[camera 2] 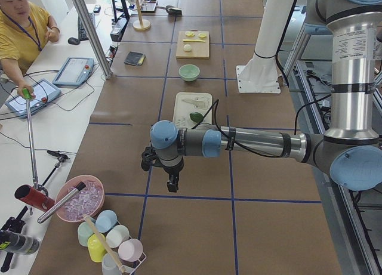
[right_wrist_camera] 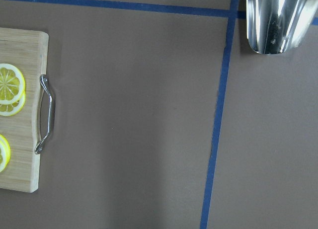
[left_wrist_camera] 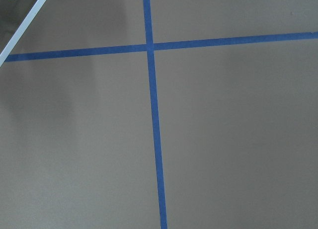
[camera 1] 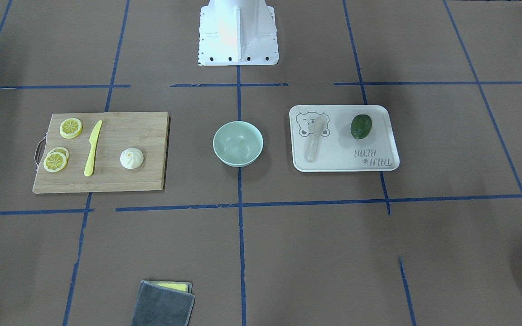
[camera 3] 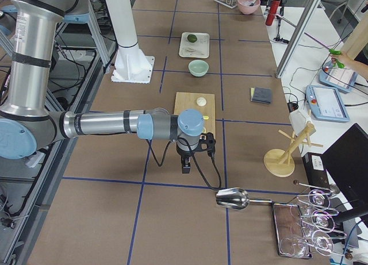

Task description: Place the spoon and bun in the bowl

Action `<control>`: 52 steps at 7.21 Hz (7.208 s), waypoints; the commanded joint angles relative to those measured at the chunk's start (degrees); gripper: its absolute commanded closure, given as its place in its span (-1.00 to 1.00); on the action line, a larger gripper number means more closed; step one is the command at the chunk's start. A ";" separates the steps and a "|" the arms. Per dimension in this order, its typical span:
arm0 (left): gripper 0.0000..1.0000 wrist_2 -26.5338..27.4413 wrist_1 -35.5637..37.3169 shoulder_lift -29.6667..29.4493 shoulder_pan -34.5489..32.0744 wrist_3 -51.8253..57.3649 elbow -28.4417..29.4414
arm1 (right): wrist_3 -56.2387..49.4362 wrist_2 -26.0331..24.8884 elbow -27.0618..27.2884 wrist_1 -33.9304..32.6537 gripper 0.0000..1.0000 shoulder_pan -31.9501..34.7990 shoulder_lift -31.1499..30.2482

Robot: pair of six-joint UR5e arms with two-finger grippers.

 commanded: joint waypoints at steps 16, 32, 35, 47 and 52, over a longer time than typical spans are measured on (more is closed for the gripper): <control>-1.00 11.38 -35.38 -15.88 40.29 -46.28 -6.32 | 0.44 7.60 0.69 0.66 -1.00 -0.61 0.44; 0.57 28.84 -16.75 -29.79 54.67 -43.75 2.73 | 0.88 7.42 0.78 0.49 -1.00 -1.14 0.36; 1.00 28.49 -16.49 -29.96 54.49 -44.37 1.77 | 0.97 7.60 0.60 0.49 -1.00 -1.14 0.36; 1.00 34.90 -25.71 -47.37 56.78 -85.77 12.05 | 0.97 7.60 0.69 0.57 -1.00 -1.14 0.36; -0.17 34.82 -25.36 -44.30 56.60 -81.37 9.78 | 3.76 7.87 1.13 0.75 -1.00 -4.81 0.79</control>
